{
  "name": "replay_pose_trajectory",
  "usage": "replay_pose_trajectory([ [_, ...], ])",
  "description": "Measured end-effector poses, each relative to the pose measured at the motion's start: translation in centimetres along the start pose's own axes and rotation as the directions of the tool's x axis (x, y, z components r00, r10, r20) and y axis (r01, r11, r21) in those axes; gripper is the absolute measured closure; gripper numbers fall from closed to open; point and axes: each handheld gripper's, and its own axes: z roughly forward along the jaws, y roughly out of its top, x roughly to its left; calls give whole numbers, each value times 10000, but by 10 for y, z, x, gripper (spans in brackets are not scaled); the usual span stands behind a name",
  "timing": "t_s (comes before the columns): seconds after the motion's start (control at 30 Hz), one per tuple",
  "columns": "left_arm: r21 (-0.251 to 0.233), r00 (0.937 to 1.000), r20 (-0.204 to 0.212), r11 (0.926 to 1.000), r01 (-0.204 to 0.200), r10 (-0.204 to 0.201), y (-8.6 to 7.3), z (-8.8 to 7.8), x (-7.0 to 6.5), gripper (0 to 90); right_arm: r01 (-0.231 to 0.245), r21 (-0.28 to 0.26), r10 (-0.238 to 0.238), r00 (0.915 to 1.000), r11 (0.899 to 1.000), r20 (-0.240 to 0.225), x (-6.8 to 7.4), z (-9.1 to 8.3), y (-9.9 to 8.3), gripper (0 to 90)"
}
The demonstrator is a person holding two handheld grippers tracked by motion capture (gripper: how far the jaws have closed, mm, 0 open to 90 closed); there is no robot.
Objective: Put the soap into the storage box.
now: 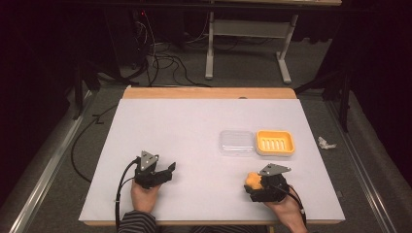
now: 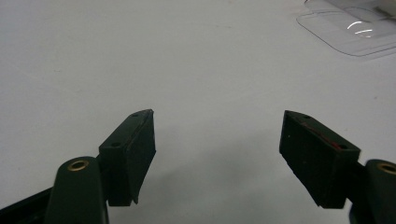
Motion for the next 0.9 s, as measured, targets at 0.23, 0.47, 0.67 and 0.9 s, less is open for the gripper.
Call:
replay_pose_trajectory([
  [0.23,-48,10000,6,10000,-72,72,0,0,0,275,178,-1,-178,9995,9998,242,1,1,-1,254],
  [0.47,-9,10000,-5,10000,-11,11,0,0,-1,275,229,-43,-229,9997,9997,115,0,0,-3,260],
  [0.67,10,10000,-16,10000,-58,58,-1,0,-1,275,375,24,-375,9992,9993,105,0,0,-1,264],
  [0.9,93,10000,-51,9999,-83,84,-1,1,0,275,634,-183,-632,9979,9978,117,0,-4,-5,266],
])
